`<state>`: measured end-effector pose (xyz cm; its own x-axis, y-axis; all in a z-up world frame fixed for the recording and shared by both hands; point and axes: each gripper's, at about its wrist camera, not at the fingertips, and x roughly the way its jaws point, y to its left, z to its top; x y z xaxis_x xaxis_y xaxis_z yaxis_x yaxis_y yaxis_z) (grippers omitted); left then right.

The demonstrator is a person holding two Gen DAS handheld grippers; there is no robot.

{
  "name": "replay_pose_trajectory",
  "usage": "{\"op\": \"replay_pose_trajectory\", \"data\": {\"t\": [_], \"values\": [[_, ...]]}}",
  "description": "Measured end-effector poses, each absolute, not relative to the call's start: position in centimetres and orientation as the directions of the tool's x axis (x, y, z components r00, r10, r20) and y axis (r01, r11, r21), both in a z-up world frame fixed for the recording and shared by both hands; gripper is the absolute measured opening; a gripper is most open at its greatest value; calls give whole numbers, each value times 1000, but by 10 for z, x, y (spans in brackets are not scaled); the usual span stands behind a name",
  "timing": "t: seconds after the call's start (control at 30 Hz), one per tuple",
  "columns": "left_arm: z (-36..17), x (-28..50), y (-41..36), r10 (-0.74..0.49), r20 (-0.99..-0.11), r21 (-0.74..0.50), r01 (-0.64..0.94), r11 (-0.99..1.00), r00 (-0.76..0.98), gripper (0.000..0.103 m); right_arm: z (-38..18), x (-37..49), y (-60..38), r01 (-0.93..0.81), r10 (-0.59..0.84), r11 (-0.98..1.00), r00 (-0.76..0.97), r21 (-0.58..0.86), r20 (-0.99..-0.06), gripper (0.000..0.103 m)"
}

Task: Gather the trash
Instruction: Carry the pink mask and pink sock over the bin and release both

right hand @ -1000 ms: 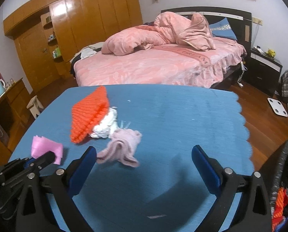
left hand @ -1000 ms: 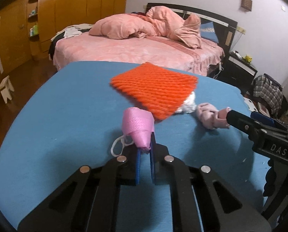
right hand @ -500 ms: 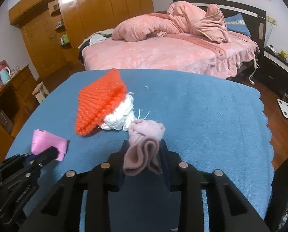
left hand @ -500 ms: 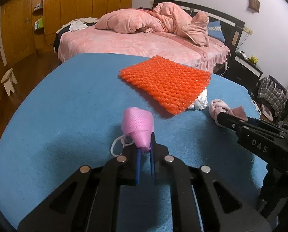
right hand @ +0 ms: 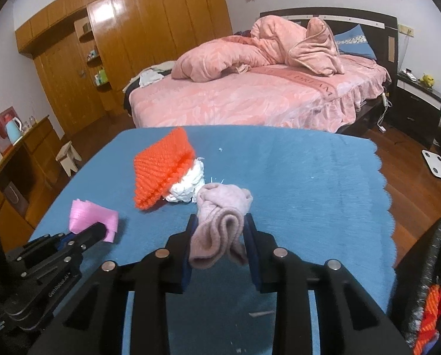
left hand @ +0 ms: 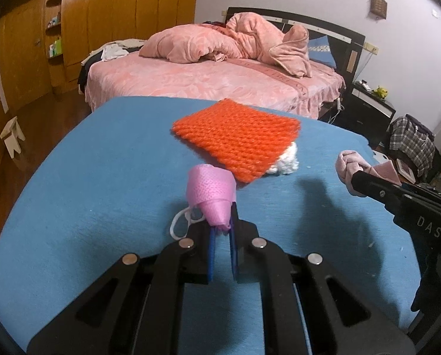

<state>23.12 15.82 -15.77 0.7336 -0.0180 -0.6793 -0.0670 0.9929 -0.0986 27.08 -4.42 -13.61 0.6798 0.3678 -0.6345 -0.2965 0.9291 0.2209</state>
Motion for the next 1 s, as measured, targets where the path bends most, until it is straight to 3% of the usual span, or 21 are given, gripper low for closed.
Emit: {"op": "replay_pose_trajectory", "data": {"t": [0.73, 1.0], "values": [[-96, 178, 82, -101, -572, -80, 68, 994, 814, 8, -101, 194, -126, -193, 305, 949, 758, 249, -577, 31], [-96, 158, 38, -180, -571, -71, 171, 983, 801, 8, -93, 154, -154, -173, 248, 968, 788, 184, -564, 31]]}}
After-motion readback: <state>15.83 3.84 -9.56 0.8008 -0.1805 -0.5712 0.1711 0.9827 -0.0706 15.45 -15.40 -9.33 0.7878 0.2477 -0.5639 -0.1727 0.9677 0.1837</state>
